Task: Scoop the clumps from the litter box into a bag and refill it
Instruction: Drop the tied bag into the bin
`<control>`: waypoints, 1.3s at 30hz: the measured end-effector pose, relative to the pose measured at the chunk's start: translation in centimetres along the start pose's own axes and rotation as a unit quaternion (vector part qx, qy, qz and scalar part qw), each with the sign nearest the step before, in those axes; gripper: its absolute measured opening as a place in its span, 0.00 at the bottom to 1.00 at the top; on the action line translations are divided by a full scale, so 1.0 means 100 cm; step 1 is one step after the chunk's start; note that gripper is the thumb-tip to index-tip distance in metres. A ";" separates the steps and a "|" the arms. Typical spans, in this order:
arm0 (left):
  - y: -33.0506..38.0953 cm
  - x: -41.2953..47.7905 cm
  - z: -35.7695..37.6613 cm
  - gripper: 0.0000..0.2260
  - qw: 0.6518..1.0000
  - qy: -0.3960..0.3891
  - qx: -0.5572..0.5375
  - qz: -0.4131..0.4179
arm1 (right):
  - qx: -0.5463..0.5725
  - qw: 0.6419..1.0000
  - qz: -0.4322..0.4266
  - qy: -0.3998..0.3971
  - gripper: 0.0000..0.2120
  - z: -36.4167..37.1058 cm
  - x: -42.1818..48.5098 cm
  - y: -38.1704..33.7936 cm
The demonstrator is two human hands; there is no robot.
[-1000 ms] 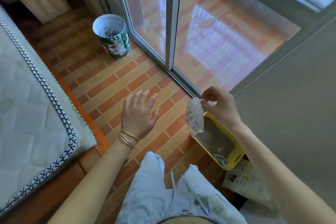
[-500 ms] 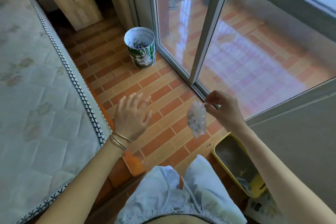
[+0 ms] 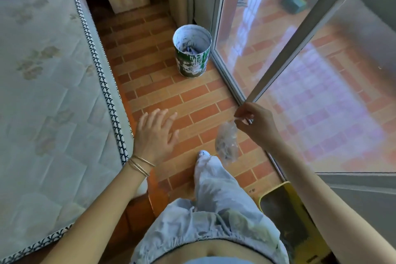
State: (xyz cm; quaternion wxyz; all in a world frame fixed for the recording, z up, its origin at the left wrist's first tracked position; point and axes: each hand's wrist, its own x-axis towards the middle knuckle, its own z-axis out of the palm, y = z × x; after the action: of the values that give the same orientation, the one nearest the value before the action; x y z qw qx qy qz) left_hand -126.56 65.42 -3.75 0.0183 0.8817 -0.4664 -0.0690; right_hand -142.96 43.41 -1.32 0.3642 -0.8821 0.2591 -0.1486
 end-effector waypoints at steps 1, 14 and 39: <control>-0.004 0.013 -0.002 0.24 1.000 0.001 -0.002 -0.005 | -0.002 1.000 -0.006 -0.007 0.08 0.000 0.018 0.000; -0.054 0.190 -0.038 0.22 0.997 0.063 -0.025 -0.032 | -0.001 0.997 -0.042 -0.058 0.07 0.012 0.234 -0.002; -0.267 0.454 -0.084 0.23 0.996 0.037 0.020 0.085 | -0.028 0.998 0.038 0.029 0.07 0.109 0.502 -0.056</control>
State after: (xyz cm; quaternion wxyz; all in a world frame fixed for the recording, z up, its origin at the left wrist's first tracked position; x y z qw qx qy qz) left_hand -78.24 42.75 -2.75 0.0239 0.8409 -0.5400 -0.0256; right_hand -94.85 24.54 -1.17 0.3373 -0.8768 0.3065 -0.1532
